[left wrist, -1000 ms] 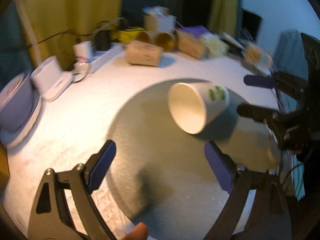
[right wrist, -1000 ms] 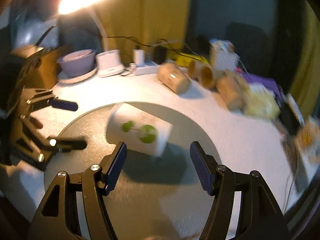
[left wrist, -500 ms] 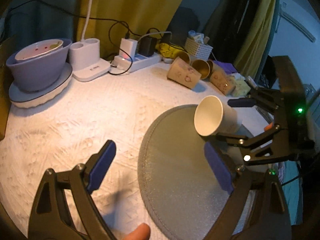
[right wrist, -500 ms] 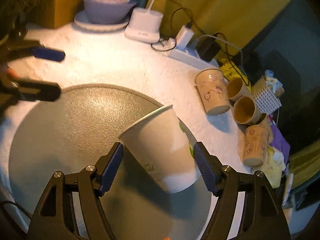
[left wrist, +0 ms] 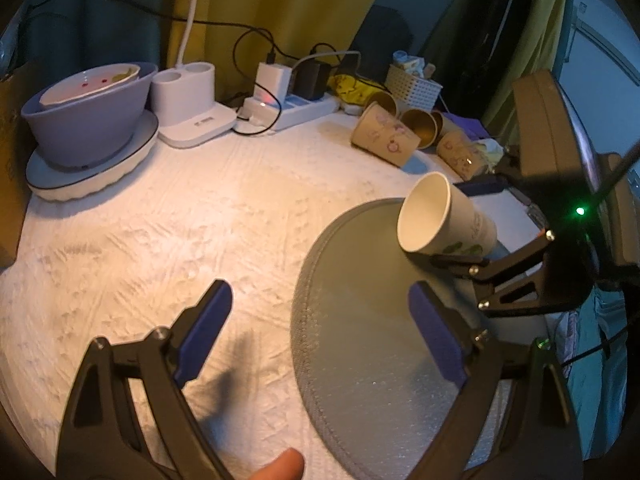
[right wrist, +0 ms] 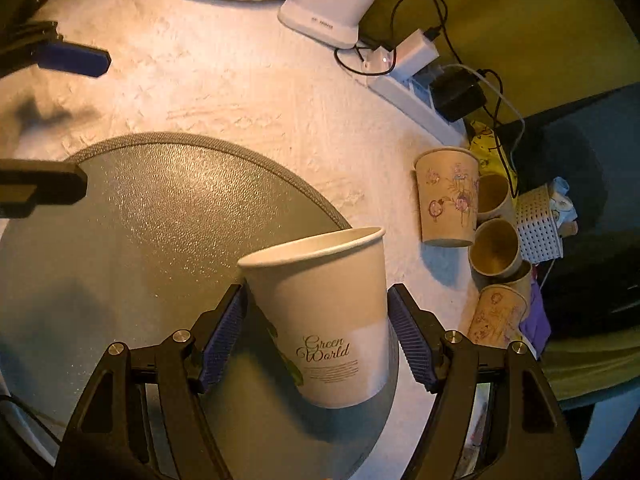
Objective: Flip cup upright
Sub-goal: 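Rotate the right gripper to turn the white cup rim-up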
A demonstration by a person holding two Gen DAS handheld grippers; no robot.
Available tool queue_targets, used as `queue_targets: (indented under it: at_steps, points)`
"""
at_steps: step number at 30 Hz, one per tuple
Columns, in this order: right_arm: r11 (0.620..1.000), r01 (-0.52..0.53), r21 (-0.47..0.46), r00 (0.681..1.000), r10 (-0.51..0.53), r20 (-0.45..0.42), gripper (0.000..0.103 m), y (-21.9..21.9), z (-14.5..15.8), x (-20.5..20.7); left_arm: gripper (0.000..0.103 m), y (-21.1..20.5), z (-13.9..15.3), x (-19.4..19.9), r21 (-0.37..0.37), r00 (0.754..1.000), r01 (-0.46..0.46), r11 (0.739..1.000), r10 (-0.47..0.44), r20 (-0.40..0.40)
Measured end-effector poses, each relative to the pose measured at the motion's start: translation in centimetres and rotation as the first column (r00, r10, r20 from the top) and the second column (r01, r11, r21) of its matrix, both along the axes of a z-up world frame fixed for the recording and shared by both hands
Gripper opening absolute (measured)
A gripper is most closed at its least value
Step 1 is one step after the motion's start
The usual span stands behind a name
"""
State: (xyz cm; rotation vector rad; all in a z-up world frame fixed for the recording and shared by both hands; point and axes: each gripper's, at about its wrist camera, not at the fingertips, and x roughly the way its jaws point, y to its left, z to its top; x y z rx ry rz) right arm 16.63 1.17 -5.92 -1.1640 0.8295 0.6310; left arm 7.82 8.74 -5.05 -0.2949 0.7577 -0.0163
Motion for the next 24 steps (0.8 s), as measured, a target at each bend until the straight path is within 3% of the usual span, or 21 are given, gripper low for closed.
queue_targets:
  at_steps: [7,10,13,18,20,24]
  points:
    - [0.994,0.026,0.105,0.999,-0.031,0.045,0.068,-1.2,2.0,-0.8,0.091,-0.1,0.3,-0.2,0.007,1.000,-0.009,1.000,0.008,0.018]
    - [0.970,0.069,0.235,0.996,-0.078,0.032,0.068,-2.5,3.5,-1.0,0.091,0.0,0.5,-0.3,0.008,0.999,-0.012,1.000,0.012,0.033]
    - [0.906,0.129,0.402,0.992,-0.120,-0.048,0.068,-4.4,3.8,-0.9,0.091,0.0,0.8,-0.5,0.009,0.999,-0.016,1.000,0.015,0.044]
    - [0.765,0.207,0.610,0.978,-0.176,-0.110,0.068,-7.5,3.1,-1.5,0.091,-0.2,0.7,-0.5,0.015,0.999,-0.018,1.000,0.017,0.046]
    - [0.709,0.240,0.664,0.970,-0.197,-0.140,0.068,-8.4,3.1,-1.4,0.091,-0.3,0.7,-0.4,0.018,0.999,-0.013,1.000,0.012,0.044]
    - [0.645,0.260,0.719,0.964,-0.215,-0.155,0.068,-9.6,3.2,-2.0,0.091,-0.8,0.7,-0.4,0.029,0.999,-0.003,1.000,0.001,0.051]
